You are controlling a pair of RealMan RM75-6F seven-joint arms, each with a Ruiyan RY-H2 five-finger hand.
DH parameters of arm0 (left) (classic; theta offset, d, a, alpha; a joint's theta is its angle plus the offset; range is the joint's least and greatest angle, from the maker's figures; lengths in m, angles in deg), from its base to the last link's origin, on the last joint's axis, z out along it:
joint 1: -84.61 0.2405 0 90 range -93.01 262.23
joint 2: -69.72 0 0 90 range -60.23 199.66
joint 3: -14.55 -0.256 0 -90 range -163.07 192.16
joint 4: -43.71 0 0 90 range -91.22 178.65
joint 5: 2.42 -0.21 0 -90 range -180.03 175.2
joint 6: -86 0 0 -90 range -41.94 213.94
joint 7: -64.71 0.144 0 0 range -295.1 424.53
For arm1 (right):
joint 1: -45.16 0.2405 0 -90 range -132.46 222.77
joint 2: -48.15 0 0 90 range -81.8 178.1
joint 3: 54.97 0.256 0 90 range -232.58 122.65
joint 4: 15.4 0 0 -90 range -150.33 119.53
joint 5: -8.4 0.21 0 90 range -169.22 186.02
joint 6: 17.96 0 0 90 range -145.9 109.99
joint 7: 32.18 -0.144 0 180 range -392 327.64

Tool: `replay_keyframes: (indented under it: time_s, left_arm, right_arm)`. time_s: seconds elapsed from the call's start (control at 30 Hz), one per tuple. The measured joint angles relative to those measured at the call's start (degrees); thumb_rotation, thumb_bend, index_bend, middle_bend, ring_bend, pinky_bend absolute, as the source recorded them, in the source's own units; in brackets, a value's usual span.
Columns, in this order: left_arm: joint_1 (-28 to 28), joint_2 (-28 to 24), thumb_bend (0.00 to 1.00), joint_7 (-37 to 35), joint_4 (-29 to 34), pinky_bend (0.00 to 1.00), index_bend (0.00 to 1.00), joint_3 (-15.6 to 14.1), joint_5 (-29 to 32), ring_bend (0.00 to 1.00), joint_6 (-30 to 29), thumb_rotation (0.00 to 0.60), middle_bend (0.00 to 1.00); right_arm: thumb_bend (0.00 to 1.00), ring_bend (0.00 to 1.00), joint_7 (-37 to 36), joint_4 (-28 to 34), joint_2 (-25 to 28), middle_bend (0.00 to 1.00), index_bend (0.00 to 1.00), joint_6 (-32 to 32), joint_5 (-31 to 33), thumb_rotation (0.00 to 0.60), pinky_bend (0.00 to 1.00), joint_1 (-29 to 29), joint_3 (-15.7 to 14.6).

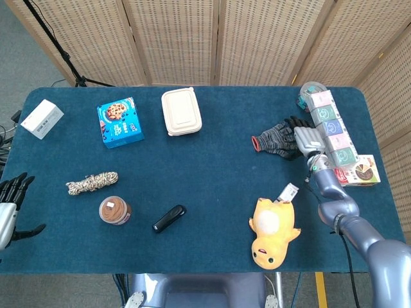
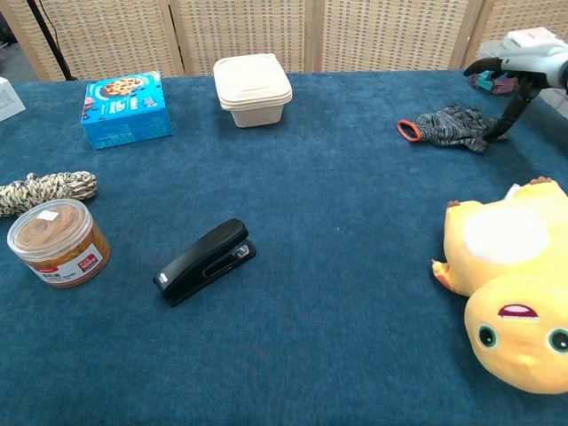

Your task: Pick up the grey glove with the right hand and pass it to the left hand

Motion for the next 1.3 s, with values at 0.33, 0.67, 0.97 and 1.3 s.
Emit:
replay_keyframes:
  time_s: [0.33,0.67,0.97,1.3]
  left_arm:
    - [-0.7,0.2,0.04,0.4,0.0,0.0,0.0,0.9,2.8,0.0,1.5,0.6,0.0]
    - [-1.0,0.4,0.04,0.6,-0.1,0.0,0.0,1.3,4.1,0.0,2.4,0.6,0.0]
    - [-1.1,0.4,0.04,0.7,0.0,0.0,0.0,1.3,4.5,0.0,2.6,0.6,0.0]
    - [-1.2,0.5,0.04,1.0,0.1,0.0,0.0,1.0,3.8,0.0,2.5,0.6,0.0]
  right_arm:
    - [0.07,0.0,-8.9,-13.6,-8.2,0.0,0.0,6.2,-3.7,0.6,0.0,4.9,-2.5]
    - [0.31,0.03,-12.7,-19.6,-11.7,0.12,0.14,9.5,-5.9,0.6,0.14,7.1,-4.1]
    - [0.42,0.31,-13.2,-22.1,-13.6,0.39,0.39,8.9,-6.9,0.6,0.36,7.5,-4.9]
    - [0.48,0.46,-15.3,-20.2,-13.3,0.53,0.53,4.3,-8.2,0.6,0.51,6.8,-5.8]
